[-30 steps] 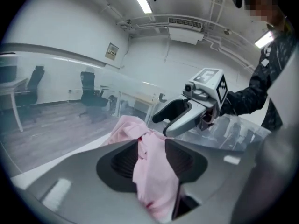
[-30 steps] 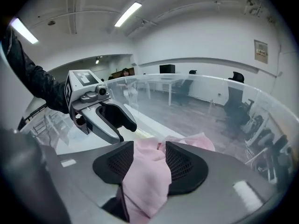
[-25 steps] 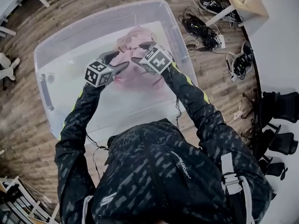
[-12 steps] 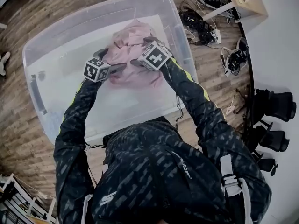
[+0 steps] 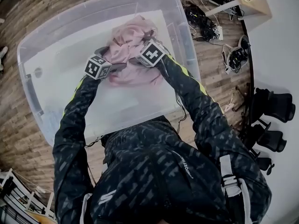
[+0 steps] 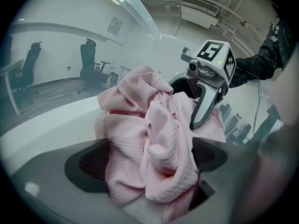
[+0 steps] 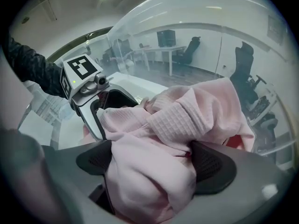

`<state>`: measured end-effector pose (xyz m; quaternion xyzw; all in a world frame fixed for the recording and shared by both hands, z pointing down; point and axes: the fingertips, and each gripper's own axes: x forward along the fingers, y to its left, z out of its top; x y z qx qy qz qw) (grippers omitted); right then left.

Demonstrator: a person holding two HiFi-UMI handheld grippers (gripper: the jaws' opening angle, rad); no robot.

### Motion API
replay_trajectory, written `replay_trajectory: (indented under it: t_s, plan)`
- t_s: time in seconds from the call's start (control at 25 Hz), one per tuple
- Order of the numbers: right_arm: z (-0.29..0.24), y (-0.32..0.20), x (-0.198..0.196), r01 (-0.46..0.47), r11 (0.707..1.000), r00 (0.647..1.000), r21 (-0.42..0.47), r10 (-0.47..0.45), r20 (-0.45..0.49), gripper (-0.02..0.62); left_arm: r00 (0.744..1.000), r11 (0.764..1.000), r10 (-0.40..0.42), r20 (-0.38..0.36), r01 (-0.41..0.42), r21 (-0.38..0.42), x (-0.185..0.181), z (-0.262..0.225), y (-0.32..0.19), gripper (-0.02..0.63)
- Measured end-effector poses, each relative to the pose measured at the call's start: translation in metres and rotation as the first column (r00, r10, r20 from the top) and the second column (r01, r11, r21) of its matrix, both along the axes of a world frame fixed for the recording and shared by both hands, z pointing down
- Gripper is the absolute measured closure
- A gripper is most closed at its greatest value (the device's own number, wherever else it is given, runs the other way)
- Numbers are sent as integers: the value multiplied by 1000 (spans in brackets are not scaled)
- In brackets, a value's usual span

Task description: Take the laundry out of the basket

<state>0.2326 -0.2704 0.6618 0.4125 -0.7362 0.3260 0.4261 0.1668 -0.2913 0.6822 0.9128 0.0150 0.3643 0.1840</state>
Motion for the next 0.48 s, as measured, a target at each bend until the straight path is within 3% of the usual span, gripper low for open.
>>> replay_trajectory:
  t_s: [0.48]
  plan:
    - [22, -10, -1, 18, 1000, 1000, 11, -18, 11, 66, 999, 997, 32, -7, -31, 64, 7, 11, 0, 91]
